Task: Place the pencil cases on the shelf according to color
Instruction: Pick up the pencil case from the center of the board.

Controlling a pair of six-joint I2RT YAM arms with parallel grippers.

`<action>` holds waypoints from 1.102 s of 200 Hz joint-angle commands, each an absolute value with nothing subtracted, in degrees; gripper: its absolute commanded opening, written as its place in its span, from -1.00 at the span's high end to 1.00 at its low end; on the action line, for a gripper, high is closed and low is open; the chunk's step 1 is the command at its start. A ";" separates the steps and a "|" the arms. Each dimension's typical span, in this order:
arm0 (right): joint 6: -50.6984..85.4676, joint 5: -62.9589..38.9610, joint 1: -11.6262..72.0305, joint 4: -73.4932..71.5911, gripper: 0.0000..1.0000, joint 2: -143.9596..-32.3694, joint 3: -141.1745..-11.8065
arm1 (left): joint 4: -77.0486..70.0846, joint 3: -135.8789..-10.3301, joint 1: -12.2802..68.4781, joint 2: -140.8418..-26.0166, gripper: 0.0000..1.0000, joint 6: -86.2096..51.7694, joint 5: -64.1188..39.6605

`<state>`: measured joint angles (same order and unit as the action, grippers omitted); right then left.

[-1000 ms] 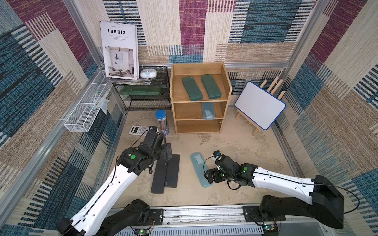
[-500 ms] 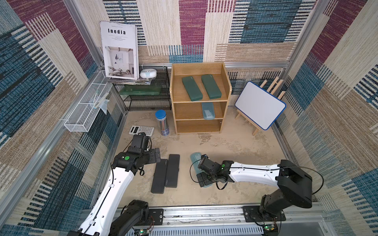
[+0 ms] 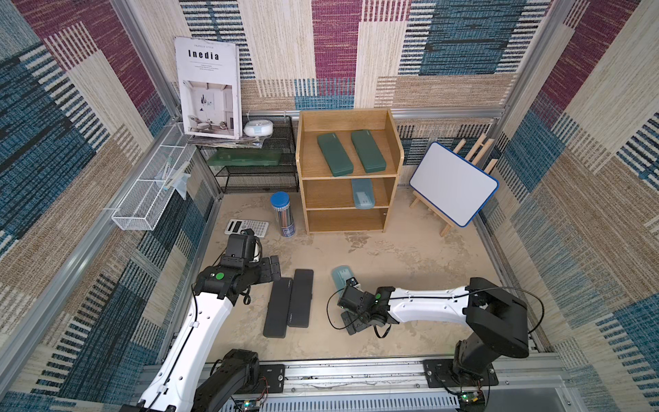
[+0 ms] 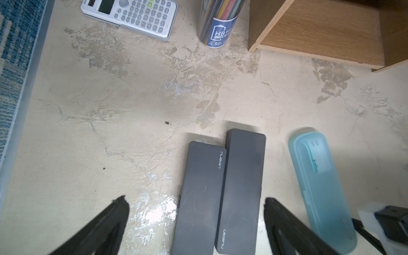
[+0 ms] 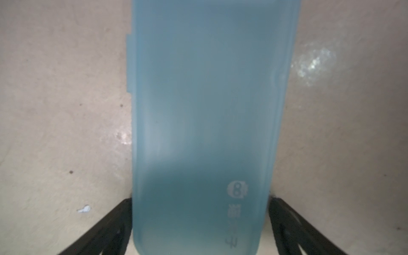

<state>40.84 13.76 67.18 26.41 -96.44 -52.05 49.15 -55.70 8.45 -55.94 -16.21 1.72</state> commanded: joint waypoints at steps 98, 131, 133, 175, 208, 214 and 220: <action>46.01 21.70 69.52 30.95 -0.46 -86.27 -51.45 | 48.24 -55.63 8.35 -56.59 -0.99 -15.67 0.87; 46.91 27.59 69.48 34.39 -0.46 -85.06 -55.98 | 48.32 -55.65 8.35 -57.39 -0.99 -15.61 -0.08; 46.82 27.92 69.45 34.55 -0.47 -85.12 -56.25 | 48.33 -55.68 8.33 -57.39 -0.99 -15.64 -0.09; 42.33 31.70 66.43 35.11 -0.51 -88.50 -64.90 | 48.06 -55.47 8.35 -57.50 -0.99 -15.73 -1.32; 35.49 30.89 61.95 33.47 -0.51 -92.54 -75.39 | 47.92 -55.45 8.41 -58.27 -0.99 -15.68 -3.37; 34.42 30.26 60.75 33.27 -0.51 -93.70 -77.24 | 47.81 -55.46 8.40 -58.41 -0.99 -15.60 -3.74; 33.43 29.67 59.84 33.02 -0.51 -94.75 -79.12 | 47.84 -55.50 8.44 -58.45 -0.99 -15.64 -4.04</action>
